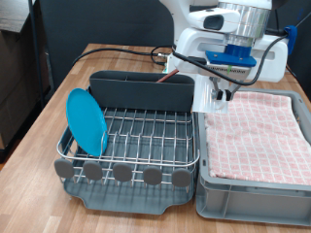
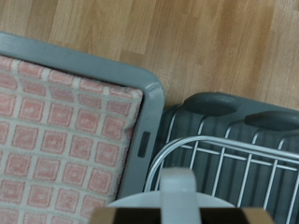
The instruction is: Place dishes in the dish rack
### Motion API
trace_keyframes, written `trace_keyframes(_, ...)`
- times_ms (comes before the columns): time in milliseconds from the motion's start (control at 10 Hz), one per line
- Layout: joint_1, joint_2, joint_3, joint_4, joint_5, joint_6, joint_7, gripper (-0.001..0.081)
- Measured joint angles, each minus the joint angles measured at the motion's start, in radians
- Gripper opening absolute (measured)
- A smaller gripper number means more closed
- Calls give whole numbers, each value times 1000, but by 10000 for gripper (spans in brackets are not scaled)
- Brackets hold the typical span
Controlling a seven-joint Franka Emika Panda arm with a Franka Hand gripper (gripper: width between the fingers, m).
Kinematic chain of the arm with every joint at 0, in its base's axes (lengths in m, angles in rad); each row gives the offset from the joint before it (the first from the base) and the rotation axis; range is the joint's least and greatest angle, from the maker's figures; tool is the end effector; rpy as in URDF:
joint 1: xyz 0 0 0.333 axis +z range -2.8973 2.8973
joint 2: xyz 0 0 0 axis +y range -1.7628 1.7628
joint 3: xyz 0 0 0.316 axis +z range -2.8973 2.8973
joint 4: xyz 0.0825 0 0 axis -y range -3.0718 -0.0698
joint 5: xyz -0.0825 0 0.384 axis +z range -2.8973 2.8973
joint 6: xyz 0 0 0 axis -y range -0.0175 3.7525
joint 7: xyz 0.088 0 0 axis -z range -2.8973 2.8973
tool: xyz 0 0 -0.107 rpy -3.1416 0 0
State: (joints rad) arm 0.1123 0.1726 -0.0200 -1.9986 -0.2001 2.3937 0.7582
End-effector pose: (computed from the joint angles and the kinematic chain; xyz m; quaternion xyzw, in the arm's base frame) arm 0.6061 0.0549 0.3965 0.9558 -0.2612 0.1324 0.0249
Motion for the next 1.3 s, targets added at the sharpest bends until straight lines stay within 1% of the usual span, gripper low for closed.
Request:
trace_keyframes(200, -11, 48, -6, 86, 21, -56, -26, 72)
trace_keyframes(400, -15, 102, -10, 174, 23, -105, -24, 72)
trace_keyframes(600, -15, 151, -19, 235, 22, -112, 7, 72)
trace_keyframes(800, -15, 199, -29, 272, 22, -112, 35, 72)
trace_keyframes(1000, -16, 244, -38, 298, 22, -106, 41, 72)
trace_keyframes(1300, -19, 300, -51, 322, 22, -61, 43, 72)
